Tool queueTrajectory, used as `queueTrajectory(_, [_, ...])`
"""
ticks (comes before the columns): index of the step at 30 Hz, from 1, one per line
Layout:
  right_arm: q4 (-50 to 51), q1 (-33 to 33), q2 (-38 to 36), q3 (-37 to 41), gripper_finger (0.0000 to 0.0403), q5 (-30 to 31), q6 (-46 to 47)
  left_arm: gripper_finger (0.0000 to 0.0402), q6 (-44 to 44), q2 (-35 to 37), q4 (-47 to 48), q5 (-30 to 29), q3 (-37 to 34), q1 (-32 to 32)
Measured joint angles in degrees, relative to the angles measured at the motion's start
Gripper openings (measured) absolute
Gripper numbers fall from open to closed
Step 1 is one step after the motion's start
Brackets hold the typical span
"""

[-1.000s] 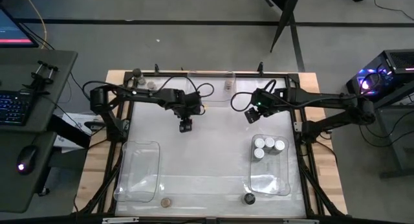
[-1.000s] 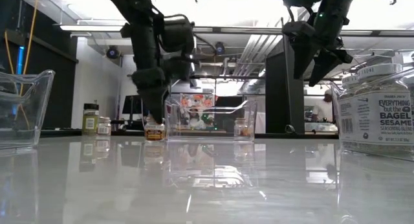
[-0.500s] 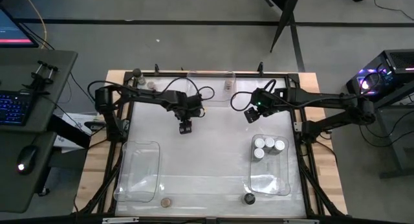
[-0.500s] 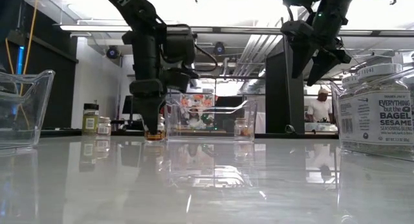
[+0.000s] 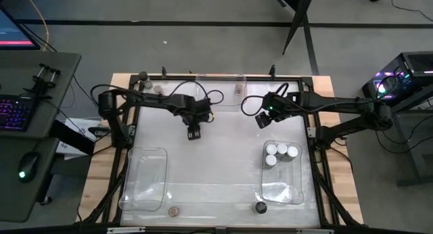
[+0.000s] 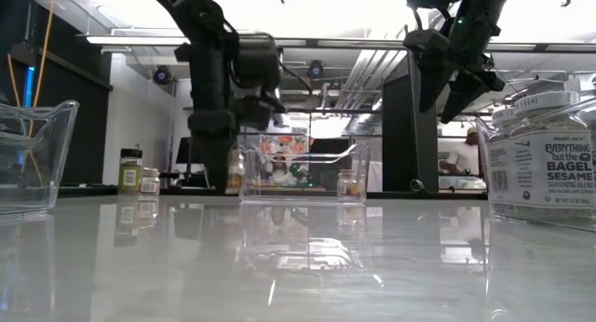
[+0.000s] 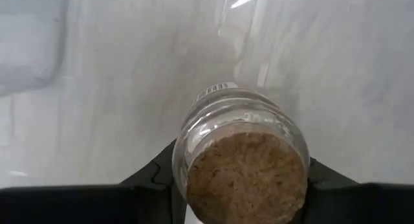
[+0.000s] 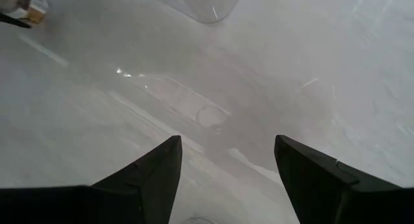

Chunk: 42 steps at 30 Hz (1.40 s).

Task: Sort spices by type
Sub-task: Put the brown seasoning bottle into the top transparent bin

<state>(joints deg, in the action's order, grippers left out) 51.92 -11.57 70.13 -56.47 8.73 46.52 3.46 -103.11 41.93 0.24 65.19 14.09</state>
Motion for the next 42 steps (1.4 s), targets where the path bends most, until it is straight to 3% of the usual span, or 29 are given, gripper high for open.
queueTrajectory(7, [-0.4,0.0,0.0,0.0,0.0243,0.5,0.0,0.0137,-0.2,10.4,1.2,2.2,1.4,0.0])
queueTrajectory(13, [-1.5,0.0,0.0,0.0,0.0243,2.6,0.0,0.0137,3.3,15.3,-3.1,0.6,12.4,3.6])
queueTrajectory(19, [-4.6,0.0,0.0,0.0,0.0243,2.7,0.1,0.0137,8.3,4.2,0.4,0.3,30.0,10.6])
queueTrajectory(25, [-5.1,0.0,0.0,0.0,0.0243,2.1,0.2,0.0137,14.2,-10.6,12.0,0.2,44.2,13.3])
queueTrajectory(34, [-5.8,0.0,0.0,0.0,0.0243,2.8,1.5,0.0137,18.6,-22.4,21.1,-8.1,46.1,14.1])
queueTrajectory(42, [-6.5,0.0,0.0,0.0,0.0243,3.1,2.1,0.0137,11.4,-28.6,21.2,-8.5,46.2,18.1])
